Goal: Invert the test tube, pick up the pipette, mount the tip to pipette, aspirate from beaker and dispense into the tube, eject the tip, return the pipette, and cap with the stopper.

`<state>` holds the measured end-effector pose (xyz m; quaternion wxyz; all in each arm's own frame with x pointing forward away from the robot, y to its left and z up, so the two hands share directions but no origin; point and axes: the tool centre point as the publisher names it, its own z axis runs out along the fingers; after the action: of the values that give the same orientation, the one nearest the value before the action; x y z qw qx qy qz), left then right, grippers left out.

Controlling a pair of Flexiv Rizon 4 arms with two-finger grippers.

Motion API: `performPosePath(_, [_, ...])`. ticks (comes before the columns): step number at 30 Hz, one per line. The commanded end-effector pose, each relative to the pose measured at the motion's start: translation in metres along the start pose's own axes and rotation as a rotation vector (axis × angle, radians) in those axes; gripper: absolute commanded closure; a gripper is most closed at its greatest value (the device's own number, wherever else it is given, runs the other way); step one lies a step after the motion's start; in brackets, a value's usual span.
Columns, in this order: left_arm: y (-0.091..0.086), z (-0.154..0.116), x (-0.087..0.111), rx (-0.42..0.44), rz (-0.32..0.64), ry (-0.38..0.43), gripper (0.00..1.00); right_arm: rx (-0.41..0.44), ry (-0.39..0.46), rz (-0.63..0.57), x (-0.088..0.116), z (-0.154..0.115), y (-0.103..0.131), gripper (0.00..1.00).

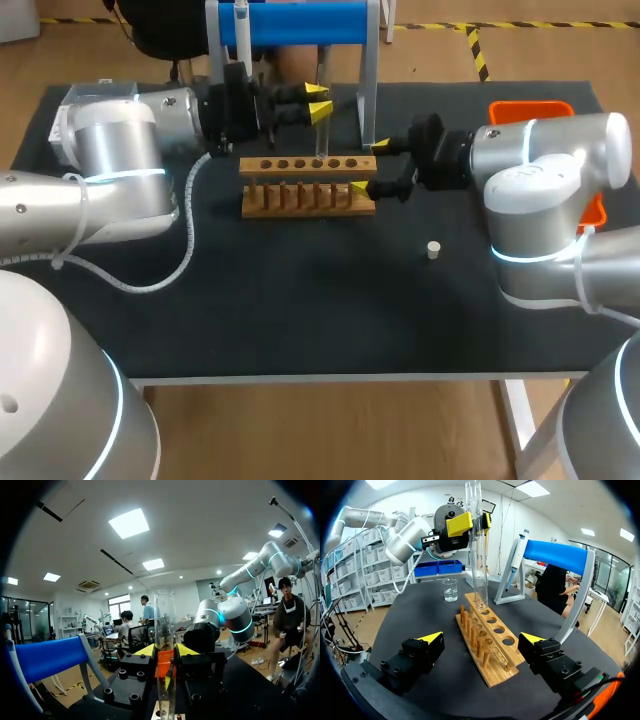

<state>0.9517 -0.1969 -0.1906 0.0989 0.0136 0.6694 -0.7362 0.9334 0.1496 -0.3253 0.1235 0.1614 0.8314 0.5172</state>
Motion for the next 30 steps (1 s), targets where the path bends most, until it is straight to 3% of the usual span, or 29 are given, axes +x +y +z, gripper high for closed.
performPosePath(1, [0.003, 0.001, -0.005, 0.003, -0.003, 0.021, 1.0, 0.0, -0.001, 0.0, 0.0, 0.0, 0.0, 0.0])
performPosePath(30, [0.014, 0.002, -0.009, 0.01, -0.006, 0.041, 1.0, 0.005, -0.009, -0.003, 0.001, 0.001, -0.001, 0.0])
